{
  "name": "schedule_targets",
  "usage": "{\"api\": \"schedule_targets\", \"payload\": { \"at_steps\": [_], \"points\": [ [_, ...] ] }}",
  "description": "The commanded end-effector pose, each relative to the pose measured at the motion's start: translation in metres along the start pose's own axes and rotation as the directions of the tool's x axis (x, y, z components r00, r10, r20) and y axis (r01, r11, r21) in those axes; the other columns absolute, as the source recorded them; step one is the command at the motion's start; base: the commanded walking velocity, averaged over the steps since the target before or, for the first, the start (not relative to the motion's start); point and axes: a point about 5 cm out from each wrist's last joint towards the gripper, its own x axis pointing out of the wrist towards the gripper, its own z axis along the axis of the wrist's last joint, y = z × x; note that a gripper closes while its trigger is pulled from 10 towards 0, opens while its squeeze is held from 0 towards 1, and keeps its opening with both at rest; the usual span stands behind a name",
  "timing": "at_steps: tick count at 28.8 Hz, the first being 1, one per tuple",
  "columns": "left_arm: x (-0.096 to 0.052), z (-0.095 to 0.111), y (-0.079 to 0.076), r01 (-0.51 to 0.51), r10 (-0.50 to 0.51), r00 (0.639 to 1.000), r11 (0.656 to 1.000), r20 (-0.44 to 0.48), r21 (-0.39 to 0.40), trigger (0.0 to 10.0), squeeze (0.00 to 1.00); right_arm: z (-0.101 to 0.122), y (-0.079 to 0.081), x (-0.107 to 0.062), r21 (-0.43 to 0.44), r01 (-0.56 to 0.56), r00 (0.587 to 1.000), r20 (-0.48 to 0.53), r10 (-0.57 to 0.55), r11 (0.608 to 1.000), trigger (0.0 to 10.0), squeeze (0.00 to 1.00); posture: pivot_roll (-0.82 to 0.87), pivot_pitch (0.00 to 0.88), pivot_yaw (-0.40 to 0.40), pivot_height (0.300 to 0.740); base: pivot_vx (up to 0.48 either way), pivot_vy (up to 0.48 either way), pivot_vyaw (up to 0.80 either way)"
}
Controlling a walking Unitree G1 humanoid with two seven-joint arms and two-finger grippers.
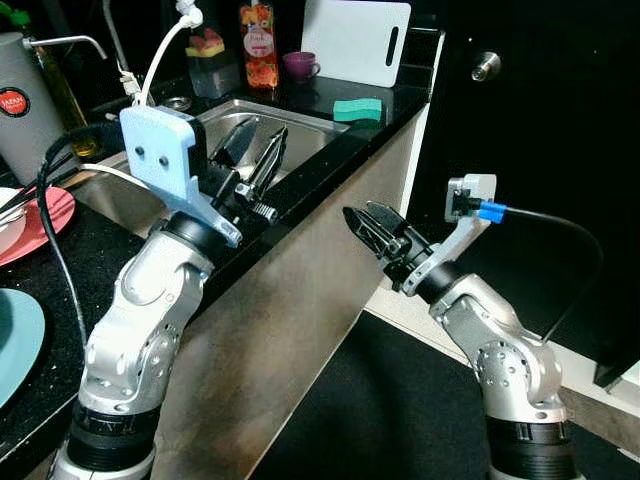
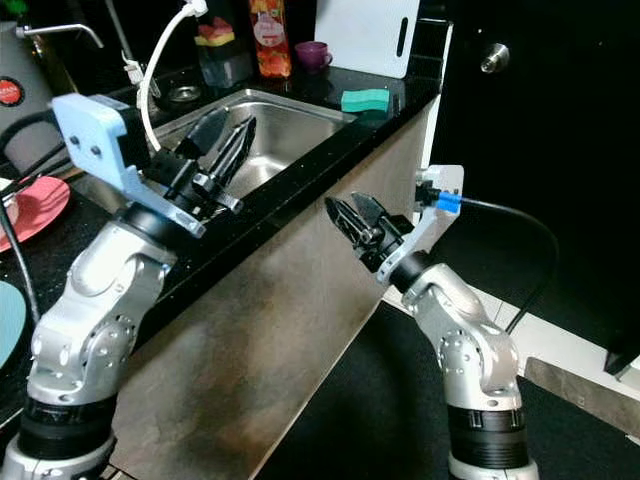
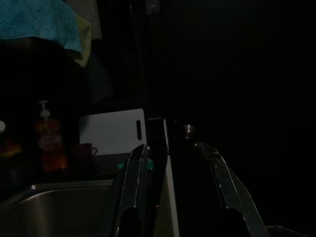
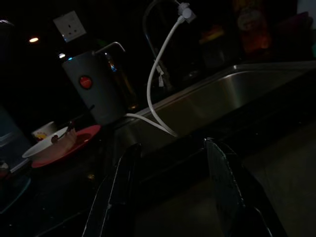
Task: Kitchen organization
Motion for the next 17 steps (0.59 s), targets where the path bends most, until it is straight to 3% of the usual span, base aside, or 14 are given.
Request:
{"api": "schedule_targets", "payload": {
  "at_steps": [1, 8, 13, 17],
  "points": [
    [-0.001, 0.0, 0.001, -0.012, 0.013, 1.0, 1.0, -0.014, 0.02, 10.0, 0.0, -0.008, 0.002, 0.001, 0.007, -0.005, 1.0, -0.017, 0.005, 1.0, 10.0, 0.0, 0.04, 0.0, 0.071, 0.74, 0.0, 0.0, 0.0],
    [-0.007, -0.006, -0.002, -0.027, 0.03, 0.998, 0.998, -0.049, 0.049, 10.0, 0.0, -0.015, 0.004, 0.003, 0.021, 0.0, 0.999, -0.033, 0.0, 1.0, 10.0, 0.0, 0.05, 0.0, 0.072, 0.74, 0.0, 0.0, 0.0],
    [-0.004, -0.003, 0.001, -0.045, 0.048, 0.998, 0.997, -0.043, 0.068, 10.0, 0.0, -0.018, 0.007, 0.003, 0.048, -0.042, 0.999, -0.031, 0.043, 0.998, 10.0, 0.0, 0.06, 0.0, 0.071, 0.74, 0.0, 0.0, 0.78],
    [-0.007, 0.0, 0.013, -0.14, 0.146, 0.989, 0.982, -0.038, 0.125, 10.0, 0.0, -0.019, 0.005, 0.002, 0.052, -0.051, 0.998, -0.037, 0.053, 0.997, 10.0, 0.0, 0.06, 0.0, 0.061, 0.74, 0.0, 0.0, 0.78]
  ]
}}
